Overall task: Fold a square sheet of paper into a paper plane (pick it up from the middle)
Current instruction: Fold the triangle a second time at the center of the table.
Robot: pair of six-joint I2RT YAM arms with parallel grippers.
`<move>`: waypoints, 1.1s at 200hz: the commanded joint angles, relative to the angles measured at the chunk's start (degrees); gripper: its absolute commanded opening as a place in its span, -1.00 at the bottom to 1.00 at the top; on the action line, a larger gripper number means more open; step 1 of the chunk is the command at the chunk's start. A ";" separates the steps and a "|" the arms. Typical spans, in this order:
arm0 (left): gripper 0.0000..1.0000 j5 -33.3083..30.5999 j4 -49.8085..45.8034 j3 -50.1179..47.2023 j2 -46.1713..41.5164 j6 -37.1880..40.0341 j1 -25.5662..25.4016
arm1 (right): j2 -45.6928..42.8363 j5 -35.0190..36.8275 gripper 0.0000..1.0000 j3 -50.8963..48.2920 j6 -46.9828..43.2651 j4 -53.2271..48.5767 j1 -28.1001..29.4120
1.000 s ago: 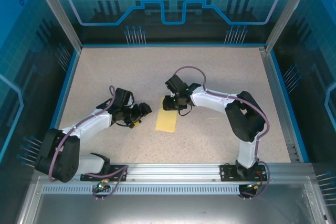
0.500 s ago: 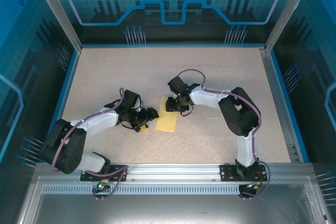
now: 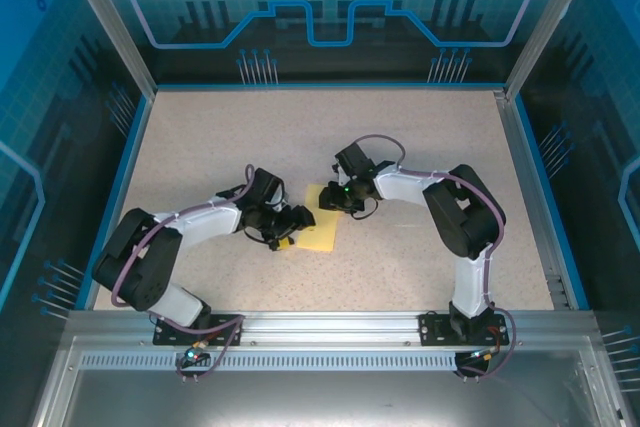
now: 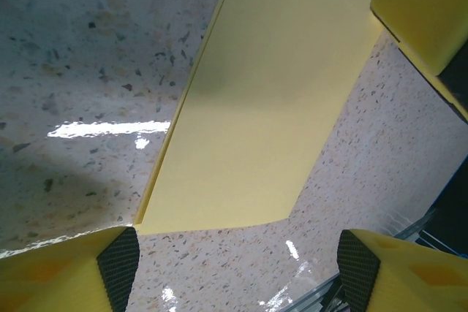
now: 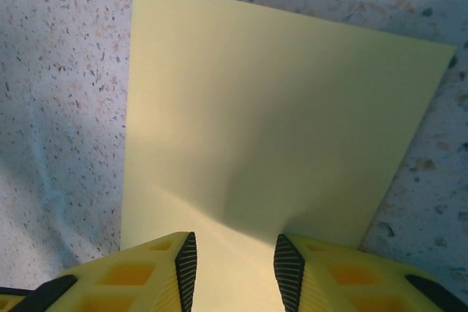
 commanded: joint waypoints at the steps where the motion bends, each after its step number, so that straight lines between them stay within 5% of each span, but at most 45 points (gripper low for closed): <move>1: 0.52 -1.48 -3.32 2.33 0.89 -0.24 -0.65 | 2.54 0.98 -0.23 -2.88 0.56 -1.24 -1.06; 103: 0.52 0.05 -2.52 4.07 4.73 -0.11 -1.71 | 2.80 -0.54 -0.23 -3.78 0.99 -0.13 -1.82; 157: 0.21 0.43 -1.14 4.17 3.40 -0.42 -1.72 | 2.89 -0.54 -0.23 -3.74 0.91 -0.22 -1.84; 220: 0.14 1.46 0.41 4.21 0.82 2.52 -1.10 | 3.07 -0.55 -0.24 -3.87 0.82 -0.22 -1.83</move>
